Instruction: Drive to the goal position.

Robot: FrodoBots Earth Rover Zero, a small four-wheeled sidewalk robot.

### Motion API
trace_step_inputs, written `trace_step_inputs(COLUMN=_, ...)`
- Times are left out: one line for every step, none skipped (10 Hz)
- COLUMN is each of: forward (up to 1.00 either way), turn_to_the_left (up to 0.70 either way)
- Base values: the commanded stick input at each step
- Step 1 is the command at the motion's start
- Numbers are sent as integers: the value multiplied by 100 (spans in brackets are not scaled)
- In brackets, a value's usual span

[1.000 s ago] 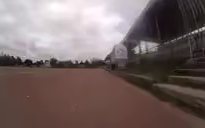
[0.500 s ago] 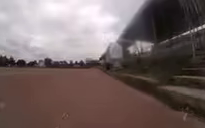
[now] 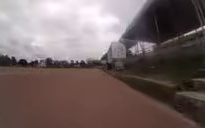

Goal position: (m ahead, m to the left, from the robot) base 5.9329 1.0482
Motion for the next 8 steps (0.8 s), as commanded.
trace_step_inputs(forward=100, turn_to_the_left=-20)
trace_step_inputs(forward=100, turn_to_the_left=-7)
trace_step_inputs(forward=100, turn_to_the_left=0)
trace_step_inputs(forward=100, turn_to_the_left=0)
trace_step_inputs(forward=100, turn_to_the_left=0)
trace_step_inputs(forward=100, turn_to_the_left=0)
trace_step_inputs(forward=100, turn_to_the_left=0)
trace_step_inputs(forward=100, turn_to_the_left=0)
